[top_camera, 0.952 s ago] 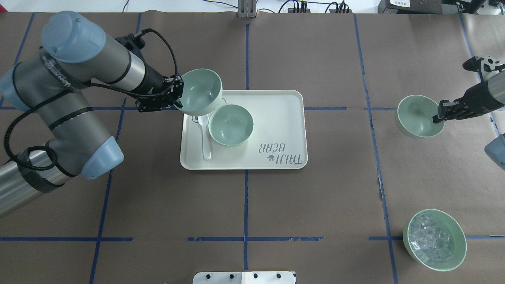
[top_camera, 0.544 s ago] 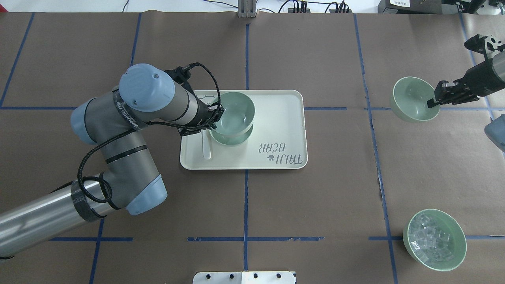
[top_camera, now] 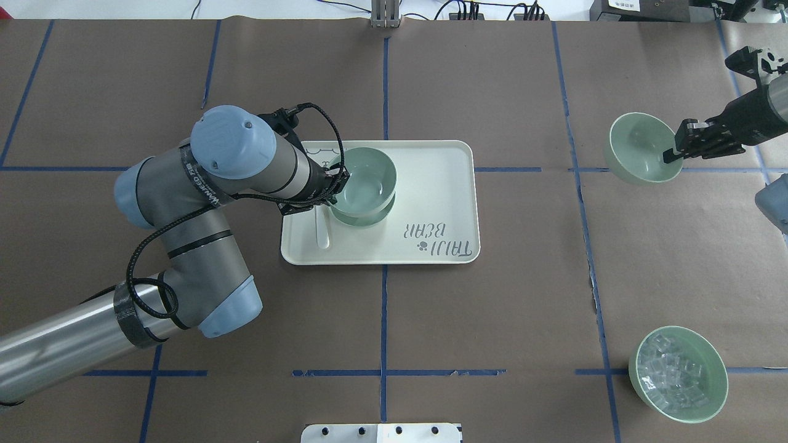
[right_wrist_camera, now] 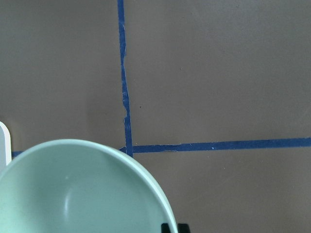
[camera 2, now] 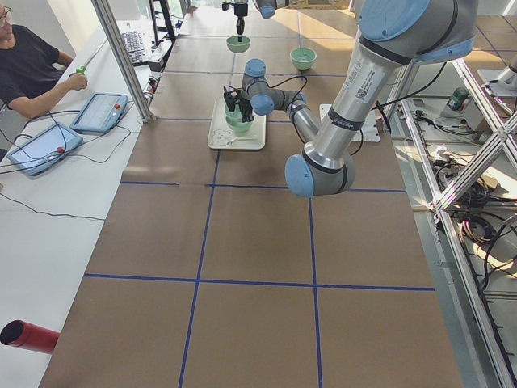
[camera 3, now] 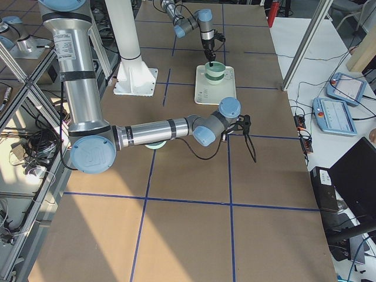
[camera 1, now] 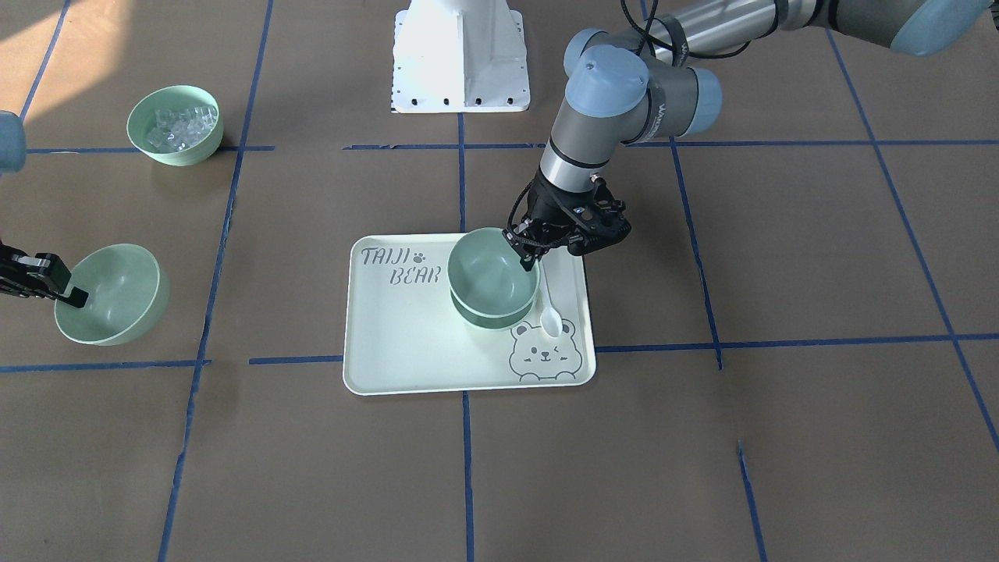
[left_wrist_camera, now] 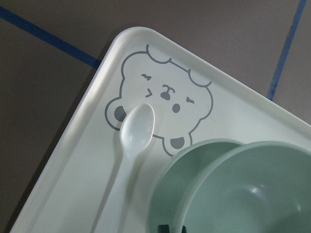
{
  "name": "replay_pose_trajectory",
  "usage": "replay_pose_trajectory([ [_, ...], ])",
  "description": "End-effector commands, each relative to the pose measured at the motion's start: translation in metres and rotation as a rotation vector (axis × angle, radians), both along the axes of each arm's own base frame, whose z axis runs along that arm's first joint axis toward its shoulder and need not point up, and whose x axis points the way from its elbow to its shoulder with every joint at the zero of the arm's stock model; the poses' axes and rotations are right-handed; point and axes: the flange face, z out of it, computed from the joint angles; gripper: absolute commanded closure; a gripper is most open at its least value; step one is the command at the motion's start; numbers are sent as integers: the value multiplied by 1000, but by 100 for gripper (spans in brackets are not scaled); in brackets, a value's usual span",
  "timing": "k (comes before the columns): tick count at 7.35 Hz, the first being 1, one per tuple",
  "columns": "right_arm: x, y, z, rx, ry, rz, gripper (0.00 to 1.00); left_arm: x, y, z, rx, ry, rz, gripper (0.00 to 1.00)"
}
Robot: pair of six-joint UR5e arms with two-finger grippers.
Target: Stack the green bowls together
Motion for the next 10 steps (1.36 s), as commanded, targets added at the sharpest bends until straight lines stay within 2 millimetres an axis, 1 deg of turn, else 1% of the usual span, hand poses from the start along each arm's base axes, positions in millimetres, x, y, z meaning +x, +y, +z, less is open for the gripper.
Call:
replay_pose_trajectory([
  [1, 0, -2, -2, 1, -1, 2, 100, 2, 1, 2, -2, -4, 3, 100],
  [2, 0, -2, -3, 2, -2, 2, 100, 4, 1, 3, -4, -7, 5, 100],
  [3, -1, -1, -3, -2, -2, 2, 100, 5, 0, 6, -7, -12, 5, 85],
  [4, -1, -2, -4, -7, -4, 6, 100, 5, -1, 7, -9, -13, 3, 24],
  [5, -1, -2, -5, -11, -5, 9, 100, 2, -4, 7, -15, -13, -5, 0],
  [6, -1, -2, -5, -11, -5, 9, 100, -5, -10, 5, -14, -8, -18, 0],
  [7, -1, -2, -5, -10, -6, 9, 100, -7, -12, 4, -14, -8, -21, 0],
  [8, -4, -6, -15, -1, -13, 11, 100, -15, -18, 2, -13, -2, -30, 0],
  [9, -11, -12, -32, -25, -30, 29, 100, -35, -34, -1, -18, 5, -30, 0],
  [10, -33, -16, -56, -39, -51, 23, 100, -55, -44, -4, -14, 16, 16, 0],
])
